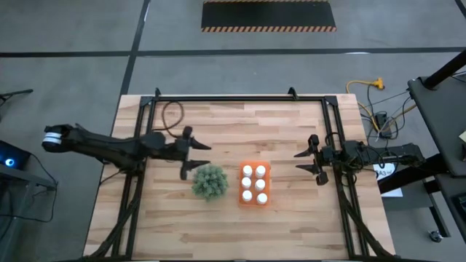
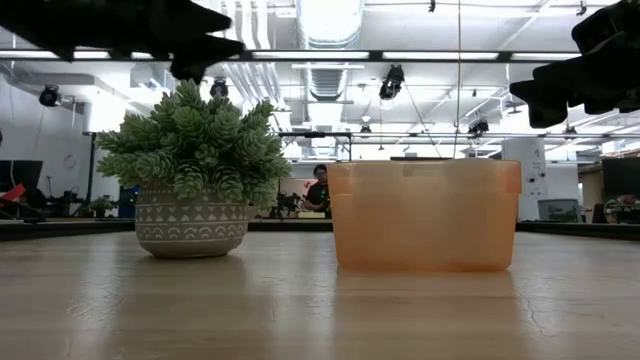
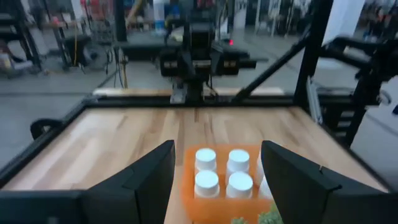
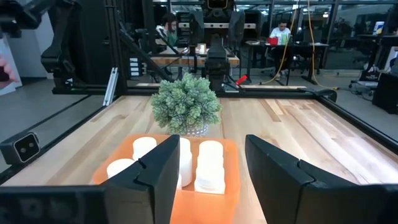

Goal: Pick and place pill bottles into a basket
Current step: Return to Home Position

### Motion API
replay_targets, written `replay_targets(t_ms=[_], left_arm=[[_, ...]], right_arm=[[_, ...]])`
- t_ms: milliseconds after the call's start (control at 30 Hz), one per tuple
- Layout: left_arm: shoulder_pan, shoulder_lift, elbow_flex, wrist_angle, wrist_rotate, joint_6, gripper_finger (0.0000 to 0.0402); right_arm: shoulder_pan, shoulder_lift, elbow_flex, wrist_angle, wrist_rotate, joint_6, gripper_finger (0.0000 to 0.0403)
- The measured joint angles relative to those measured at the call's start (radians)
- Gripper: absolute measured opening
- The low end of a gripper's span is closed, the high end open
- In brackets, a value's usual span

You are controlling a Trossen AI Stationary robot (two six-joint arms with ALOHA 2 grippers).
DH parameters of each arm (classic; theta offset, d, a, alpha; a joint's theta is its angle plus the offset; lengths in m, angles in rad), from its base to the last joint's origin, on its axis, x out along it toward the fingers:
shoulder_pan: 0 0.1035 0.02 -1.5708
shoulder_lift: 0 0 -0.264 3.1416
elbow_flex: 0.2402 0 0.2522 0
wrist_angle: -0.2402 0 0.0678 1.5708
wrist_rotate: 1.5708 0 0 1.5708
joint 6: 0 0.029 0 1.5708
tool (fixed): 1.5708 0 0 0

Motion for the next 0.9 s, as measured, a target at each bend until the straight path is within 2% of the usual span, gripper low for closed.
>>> replay_targets(t_ms=[100,267,400,567,900], left_arm=[[0.001,-0.090,-0.063,0.035,0.000,0.000,0.0221],[0.001,-0.222,-0.175,0.188,0.000,-0.001,0.0221],[0.001,-0.291,-0.256,0.288,0.000,0.000,0.0221],[0.001,-0.323,-0.313,0.285,0.000,0.001,0.0221],[0.001,-0.402,-0.331,0.303,0.001,0.049,0.0221]], right_arm=[[0.000,0.000,0.000,0.000,0.000,0.002,0.0173],[0.000,0.000,0.000,0.000,0.000,0.001,0.0171],[0.000,0.000,0.000,0.000,0.000,0.002,0.0172],[0.000,0.000,0.000,0.000,0.000,0.002,0.0173],[0.000,0.000,0.000,0.000,0.000,0.001,0.0174]])
